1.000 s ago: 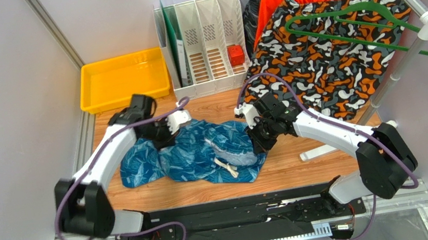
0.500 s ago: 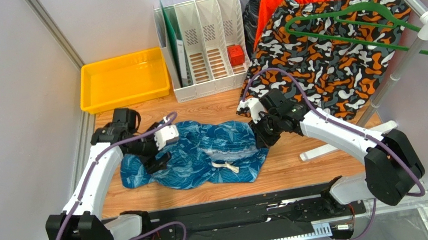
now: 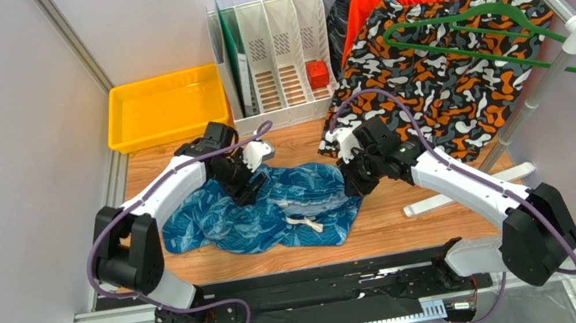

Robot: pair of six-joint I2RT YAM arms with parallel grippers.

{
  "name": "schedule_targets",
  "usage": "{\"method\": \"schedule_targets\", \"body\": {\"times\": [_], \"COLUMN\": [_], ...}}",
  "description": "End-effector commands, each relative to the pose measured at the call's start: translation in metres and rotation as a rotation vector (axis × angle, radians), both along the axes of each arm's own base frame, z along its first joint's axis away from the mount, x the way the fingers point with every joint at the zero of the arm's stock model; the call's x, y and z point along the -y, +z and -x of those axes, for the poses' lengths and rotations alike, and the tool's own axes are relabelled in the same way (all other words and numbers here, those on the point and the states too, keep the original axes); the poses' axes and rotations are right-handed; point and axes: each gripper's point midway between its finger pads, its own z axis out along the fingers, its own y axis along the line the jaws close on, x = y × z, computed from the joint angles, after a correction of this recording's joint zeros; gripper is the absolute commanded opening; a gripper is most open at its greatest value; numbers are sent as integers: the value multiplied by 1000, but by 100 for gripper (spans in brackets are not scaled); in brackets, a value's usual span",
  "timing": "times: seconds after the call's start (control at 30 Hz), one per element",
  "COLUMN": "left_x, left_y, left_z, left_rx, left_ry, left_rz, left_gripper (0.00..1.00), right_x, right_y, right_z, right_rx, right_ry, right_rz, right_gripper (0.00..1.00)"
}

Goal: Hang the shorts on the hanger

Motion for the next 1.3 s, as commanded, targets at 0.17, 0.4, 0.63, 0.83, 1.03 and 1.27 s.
{"method": "schedule_targets", "body": {"times": [0.17,0.4,0.63,0.83,1.03,1.27], "left_x": [6,-5,10,24,20,10], "left_y": [63,236,339,389,349,299], "left_z": [-25,7,58,103,110,63], "left_rx": [142,477,623,625,534,498], "left_ry": [115,62,-136,-291,-253,-156], "left_rz": [114,338,518,647,626,502], "left_gripper": [0,0,0,0,0,0], "right_x": [15,37,78,106,107,79], "right_y": [51,167,341,406,379,315], "right_z": [-25,-54,-59,-25,4,-20], "right_rx": [176,502,910,1012,906,685], "right_ry": [-94,-204,-412,-478,-414,-460], "right_rz": [-22,-46,-162,-219,-210,-239], "right_gripper": [0,0,0,0,0,0]}}
